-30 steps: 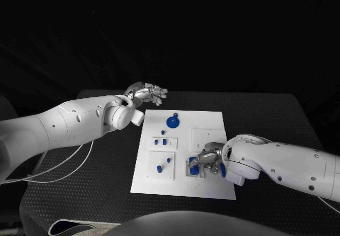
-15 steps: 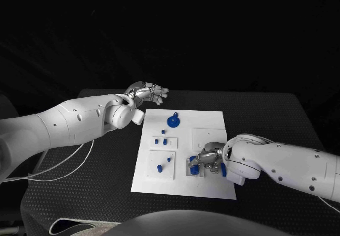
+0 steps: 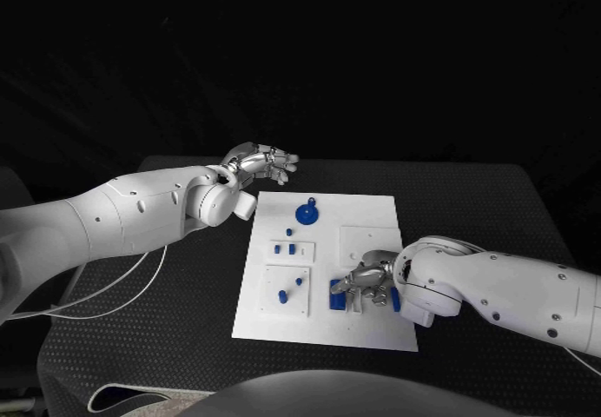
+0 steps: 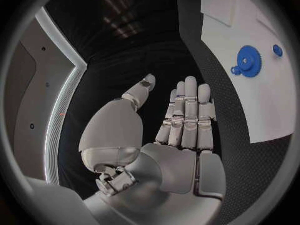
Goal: Assemble the parts on the task board
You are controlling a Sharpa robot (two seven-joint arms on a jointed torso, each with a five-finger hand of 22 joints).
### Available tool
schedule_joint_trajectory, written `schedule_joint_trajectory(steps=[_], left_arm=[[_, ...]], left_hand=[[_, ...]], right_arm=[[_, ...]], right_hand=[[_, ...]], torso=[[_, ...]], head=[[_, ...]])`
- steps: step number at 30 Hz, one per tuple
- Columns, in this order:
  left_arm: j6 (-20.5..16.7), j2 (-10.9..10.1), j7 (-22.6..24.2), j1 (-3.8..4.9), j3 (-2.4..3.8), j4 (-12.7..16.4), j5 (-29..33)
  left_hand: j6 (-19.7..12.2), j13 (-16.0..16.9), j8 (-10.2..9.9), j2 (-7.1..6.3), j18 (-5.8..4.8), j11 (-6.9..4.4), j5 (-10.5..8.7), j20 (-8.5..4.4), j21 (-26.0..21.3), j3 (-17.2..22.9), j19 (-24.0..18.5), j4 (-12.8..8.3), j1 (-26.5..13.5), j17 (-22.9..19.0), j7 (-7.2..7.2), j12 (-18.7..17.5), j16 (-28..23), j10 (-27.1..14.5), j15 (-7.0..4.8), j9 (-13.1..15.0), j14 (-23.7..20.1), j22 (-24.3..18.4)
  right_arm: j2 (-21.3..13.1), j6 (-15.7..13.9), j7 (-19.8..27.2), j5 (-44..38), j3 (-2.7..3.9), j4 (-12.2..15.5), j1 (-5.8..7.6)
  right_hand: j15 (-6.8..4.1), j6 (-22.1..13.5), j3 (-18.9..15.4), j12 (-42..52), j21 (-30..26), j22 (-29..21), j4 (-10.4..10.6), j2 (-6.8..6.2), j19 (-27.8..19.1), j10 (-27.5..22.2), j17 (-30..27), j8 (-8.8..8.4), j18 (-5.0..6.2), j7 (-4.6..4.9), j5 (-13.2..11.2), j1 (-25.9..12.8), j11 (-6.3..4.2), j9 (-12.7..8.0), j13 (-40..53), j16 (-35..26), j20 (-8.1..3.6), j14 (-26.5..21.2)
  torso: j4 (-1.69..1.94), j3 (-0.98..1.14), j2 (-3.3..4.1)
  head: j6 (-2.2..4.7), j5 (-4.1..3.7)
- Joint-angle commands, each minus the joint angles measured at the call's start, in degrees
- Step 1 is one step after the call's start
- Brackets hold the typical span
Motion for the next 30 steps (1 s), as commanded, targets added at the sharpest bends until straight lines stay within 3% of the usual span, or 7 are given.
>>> schedule_joint_trajectory(steps=[1, 13, 19, 26, 30], left_arm=[[0.9, 0.1, 0.5, 0.07, 0.04, 0.1, 0.3], [0.9, 0.1, 0.5, 0.07, 0.04, 0.0, 0.3], [0.9, 0.3, 0.7, 0.07, 0.04, -0.4, 0.3], [0.9, 0.6, 0.7, 0.05, 0.04, -1.2, 0.3], [1.2, 0.7, 0.8, 0.05, 0.03, -1.3, 0.3]], left_hand=[[-0.3, -0.1, 0.0, 0.09, 0.83, 0.32, 0.19, -0.05, -0.3, 0.0, 0.2, 0.4, -0.5, 0.1, 0.02, 0.3, -0.3, -0.1, 0.01, -0.1, 0.3, 0.1], [-0.3, -0.1, 0.0, 0.08, 0.84, 0.32, 0.15, -0.06, -0.3, 0.0, 0.2, 0.4, -0.5, 0.1, 0.02, 0.3, -0.4, -0.1, 0.0, -0.1, 0.3, 0.1], [-0.3, -0.1, 0.0, 0.1, 0.84, 0.31, 0.13, -0.06, -0.3, 0.0, 0.2, 0.5, -0.5, 0.2, 0.02, 0.3, -0.4, -0.1, 0.0, -0.1, 0.3, 0.1], [-0.3, -0.1, 0.0, 0.1, 0.84, 0.31, 0.11, -0.05, -0.3, 0.0, 0.2, 0.5, -0.5, 0.2, 0.02, 0.3, -0.4, -0.1, 0.01, -0.1, 0.3, 0.1], [-0.3, -0.1, 0.0, 0.1, 0.84, 0.31, 0.11, -0.05, -0.3, 0.0, 0.2, 0.5, -0.6, 0.2, 0.02, 0.3, -0.4, -0.1, 0.01, -0.1, 0.3, 0.2]], right_arm=[[0.0, 1.7, -0.4, -0.7, -0.25, 0.0, -0.37], [-0.3, 0.2, 0.2, -1.5, -0.25, 0.2, -0.37], [-2.2, -1.0, 0.8, -2.2, -0.24, 1.8, -0.14], [-6.5, -1.7, 1.0, -1.8, 0.2, 4.9, 3.06], [-9.5, -0.4, 2.3, -1.3, 1.08, 6.6, 5.03]], right_hand=[[0.06, -0.4, -0.5, -0.4, 0.1, 0.4, -0.1, -0.08, -0.3, -0.4, -0.1, -0.16, 0.38, -0.11, -0.3, 0.2, 0.0, 0.1, 0.1, 0.3, -0.07, -0.4], [0.05, -0.4, -0.7, -0.4, 0.1, 0.3, -0.2, 0.06, -0.4, -0.4, -0.2, -0.13, 0.38, -0.12, -0.3, 0.5, -0.02, 0.2, 0.1, 0.3, -0.12, -0.5], [0.01, -0.3, -0.7, -0.4, 0.1, 0.3, -0.3, -0.27, -0.3, -0.3, -0.2, -0.07, 0.38, -0.17, -0.3, 1.0, -0.06, 0.3, 0.2, 0.4, -0.19, -0.5], [-0.06, -0.3, -0.8, -0.3, 0.1, 0.2, -0.1, -0.63, -0.2, -0.2, -0.3, -0.06, 0.38, -0.18, -0.3, 1.2, -0.09, 0.4, 0.2, 0.5, -0.25, -0.4], [-0.12, -0.5, -0.7, -0.2, 0.2, 0.1, -0.3, -0.82, 0.0, 0.0, -0.4, -0.1, 0.38, -0.2, -0.3, 2.1, -0.11, 0.5, 0.3, 0.6, -0.38, -0.2]], torso=[[0.02, -0.02, 0.0], [0.03, -0.03, 0.03], [0.04, -0.03, -0.05], [0.09, 0.0, -0.13], [-0.05, -0.07, -0.09]], head=[[-0.12, 0.03], [-0.09, -0.03], [0.14, -0.14], [0.67, -0.24], [1.09, -0.47]])
